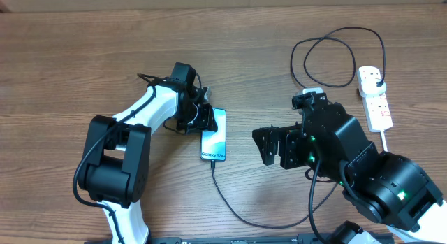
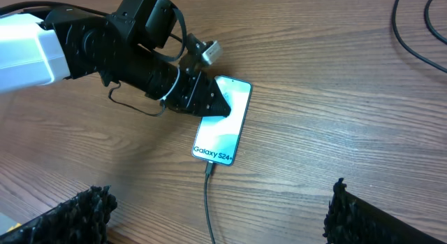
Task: Plug charger to phone and switch on socket
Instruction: 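Move the right gripper over to the white power strip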
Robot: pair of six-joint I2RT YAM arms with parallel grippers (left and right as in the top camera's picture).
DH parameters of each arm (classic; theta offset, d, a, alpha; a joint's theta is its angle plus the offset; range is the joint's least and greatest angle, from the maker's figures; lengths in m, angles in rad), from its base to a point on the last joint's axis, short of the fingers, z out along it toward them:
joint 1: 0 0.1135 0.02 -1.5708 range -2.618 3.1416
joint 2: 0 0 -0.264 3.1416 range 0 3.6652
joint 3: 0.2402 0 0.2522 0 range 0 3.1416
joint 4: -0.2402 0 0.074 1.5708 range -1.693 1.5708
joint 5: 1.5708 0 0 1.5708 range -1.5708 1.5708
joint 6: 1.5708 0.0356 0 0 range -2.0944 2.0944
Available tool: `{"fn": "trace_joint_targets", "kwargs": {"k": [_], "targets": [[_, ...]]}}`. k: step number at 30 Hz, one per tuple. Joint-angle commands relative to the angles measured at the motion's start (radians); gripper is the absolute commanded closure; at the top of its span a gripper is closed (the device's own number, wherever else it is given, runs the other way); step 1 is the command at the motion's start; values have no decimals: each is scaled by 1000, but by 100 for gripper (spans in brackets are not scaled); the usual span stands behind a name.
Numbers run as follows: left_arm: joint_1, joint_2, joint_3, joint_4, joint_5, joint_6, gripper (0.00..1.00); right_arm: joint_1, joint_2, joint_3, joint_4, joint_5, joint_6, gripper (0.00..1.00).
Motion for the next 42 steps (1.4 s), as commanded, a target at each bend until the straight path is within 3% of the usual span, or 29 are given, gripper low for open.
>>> {"fn": "trace_joint_targets", "kwargs": {"k": [1, 24, 32, 42], "targets": [[4, 101, -65, -12, -332, -10, 63, -3, -5, 12, 3, 13, 6, 0], [3, 101, -65, -35, -344, -10, 63, -3, -5, 12, -27, 13, 32, 0], [4, 101, -65, -43, -238, 56, 63, -3, -5, 12, -27, 13, 32, 0], [4, 101, -65, -40, -136, 108, 55, -3, -5, 12, -35, 13, 33, 0]]}}
